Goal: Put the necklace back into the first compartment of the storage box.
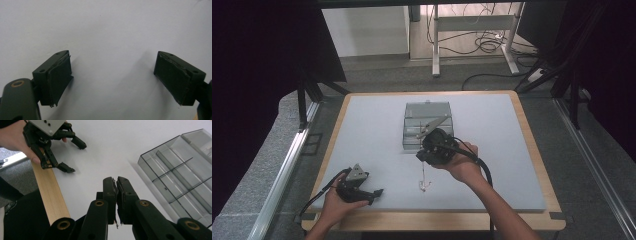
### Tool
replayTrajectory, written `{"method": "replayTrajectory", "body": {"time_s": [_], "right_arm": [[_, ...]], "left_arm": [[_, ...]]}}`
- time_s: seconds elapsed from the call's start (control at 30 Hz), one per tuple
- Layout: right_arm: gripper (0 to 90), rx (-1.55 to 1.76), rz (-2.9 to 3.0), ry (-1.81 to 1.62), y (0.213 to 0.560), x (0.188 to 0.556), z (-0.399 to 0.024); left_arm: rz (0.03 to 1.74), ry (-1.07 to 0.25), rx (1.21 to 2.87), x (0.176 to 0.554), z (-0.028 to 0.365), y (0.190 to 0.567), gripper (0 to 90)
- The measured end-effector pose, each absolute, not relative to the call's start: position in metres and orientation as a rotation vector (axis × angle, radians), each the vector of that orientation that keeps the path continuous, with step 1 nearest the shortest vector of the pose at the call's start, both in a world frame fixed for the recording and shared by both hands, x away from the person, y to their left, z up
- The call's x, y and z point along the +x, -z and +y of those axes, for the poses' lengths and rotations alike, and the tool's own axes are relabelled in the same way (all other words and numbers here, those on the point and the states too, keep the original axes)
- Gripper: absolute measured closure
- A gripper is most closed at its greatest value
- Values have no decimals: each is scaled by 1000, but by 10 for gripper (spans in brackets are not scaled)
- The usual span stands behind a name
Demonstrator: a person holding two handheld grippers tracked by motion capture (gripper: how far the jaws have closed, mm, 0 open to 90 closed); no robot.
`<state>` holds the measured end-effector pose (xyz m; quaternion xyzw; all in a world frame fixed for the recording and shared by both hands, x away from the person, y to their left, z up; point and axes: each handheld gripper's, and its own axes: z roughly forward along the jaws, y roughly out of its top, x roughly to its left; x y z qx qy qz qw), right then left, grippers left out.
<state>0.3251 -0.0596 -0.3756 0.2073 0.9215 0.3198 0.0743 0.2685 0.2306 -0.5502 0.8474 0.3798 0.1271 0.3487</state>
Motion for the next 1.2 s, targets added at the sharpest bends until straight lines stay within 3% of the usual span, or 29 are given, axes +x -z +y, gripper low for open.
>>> {"method": "replayTrajectory", "body": {"time_s": [1.2], "right_arm": [[843, 625, 2664, -1109, 309, 338, -59]], "left_arm": [[984, -327, 2196, 268, 231, 550, 145]]}}
